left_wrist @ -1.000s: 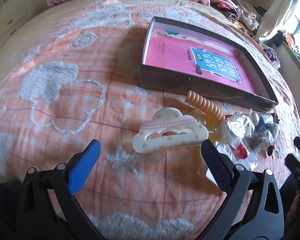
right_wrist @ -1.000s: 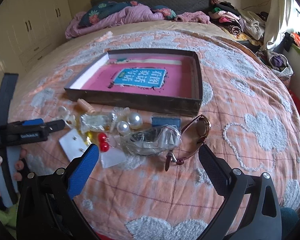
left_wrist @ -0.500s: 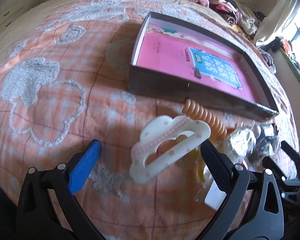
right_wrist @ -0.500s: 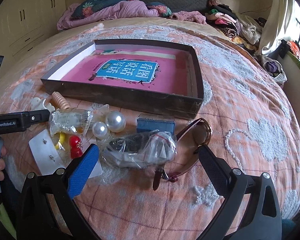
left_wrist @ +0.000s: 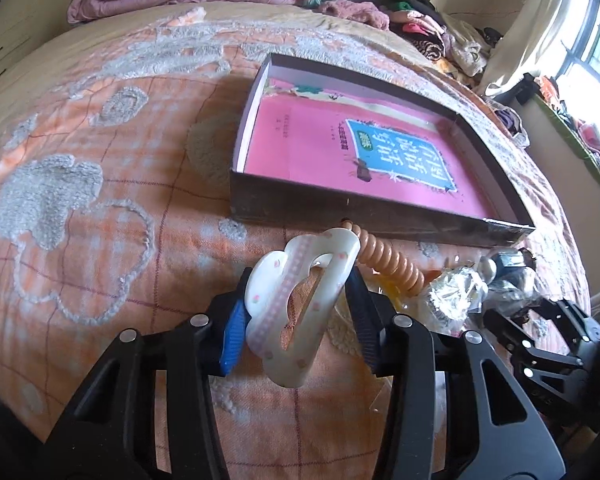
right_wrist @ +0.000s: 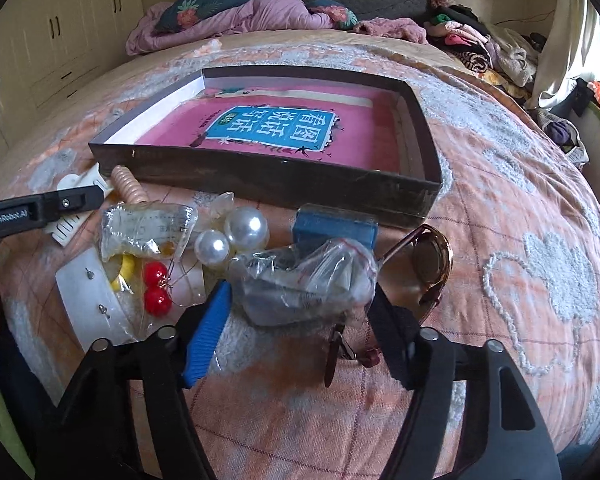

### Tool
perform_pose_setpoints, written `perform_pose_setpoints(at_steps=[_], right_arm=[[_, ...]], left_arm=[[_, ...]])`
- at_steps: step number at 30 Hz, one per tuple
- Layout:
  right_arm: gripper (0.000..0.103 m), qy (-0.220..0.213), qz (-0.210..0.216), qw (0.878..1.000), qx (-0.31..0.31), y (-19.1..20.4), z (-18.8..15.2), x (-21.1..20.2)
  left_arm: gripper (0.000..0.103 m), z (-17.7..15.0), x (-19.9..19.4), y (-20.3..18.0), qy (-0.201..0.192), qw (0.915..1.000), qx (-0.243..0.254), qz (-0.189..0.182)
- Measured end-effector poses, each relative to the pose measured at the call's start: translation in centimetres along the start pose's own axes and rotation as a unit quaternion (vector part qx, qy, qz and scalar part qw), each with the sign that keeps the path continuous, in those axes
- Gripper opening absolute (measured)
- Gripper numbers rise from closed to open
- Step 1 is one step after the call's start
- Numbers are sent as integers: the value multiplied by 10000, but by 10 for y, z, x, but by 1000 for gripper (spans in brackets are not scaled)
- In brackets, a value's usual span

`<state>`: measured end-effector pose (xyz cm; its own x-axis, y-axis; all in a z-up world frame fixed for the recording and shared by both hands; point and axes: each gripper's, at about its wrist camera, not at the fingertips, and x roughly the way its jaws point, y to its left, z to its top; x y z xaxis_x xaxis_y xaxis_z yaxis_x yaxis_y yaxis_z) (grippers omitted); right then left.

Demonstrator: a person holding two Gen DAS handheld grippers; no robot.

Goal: Organize jewelry
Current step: 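Grasp the white claw clip with the left tool while the right tool grasps a plastic bag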

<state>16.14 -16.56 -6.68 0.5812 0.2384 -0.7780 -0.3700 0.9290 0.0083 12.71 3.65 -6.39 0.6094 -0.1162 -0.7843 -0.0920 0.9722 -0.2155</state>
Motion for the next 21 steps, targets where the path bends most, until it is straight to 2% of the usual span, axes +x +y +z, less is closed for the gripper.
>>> perform_pose_setpoints(at_steps=[2,7,12,17,21], right_arm=[[47,-66,65,10000,-7,-1,0,-2],[33,-177,274,9994,100,-6,-3,-14],[31,-478,486,9973,276,-16,-1,-34],[31,-382,637,9956,565,-26,3,-31],[39,-277,724,9940,776,-28,11,-24]], left_arm=[[37,2,-6,1,-63,10000,38,-21],[37,13,-22,2,-184,9997,92,-128],[38,26,-34,0,-349,9990,122,-233],[38,42,-36,-4,-484,9983,167,-289],[38,49,-32,-10,-505,9980,183,-334]])
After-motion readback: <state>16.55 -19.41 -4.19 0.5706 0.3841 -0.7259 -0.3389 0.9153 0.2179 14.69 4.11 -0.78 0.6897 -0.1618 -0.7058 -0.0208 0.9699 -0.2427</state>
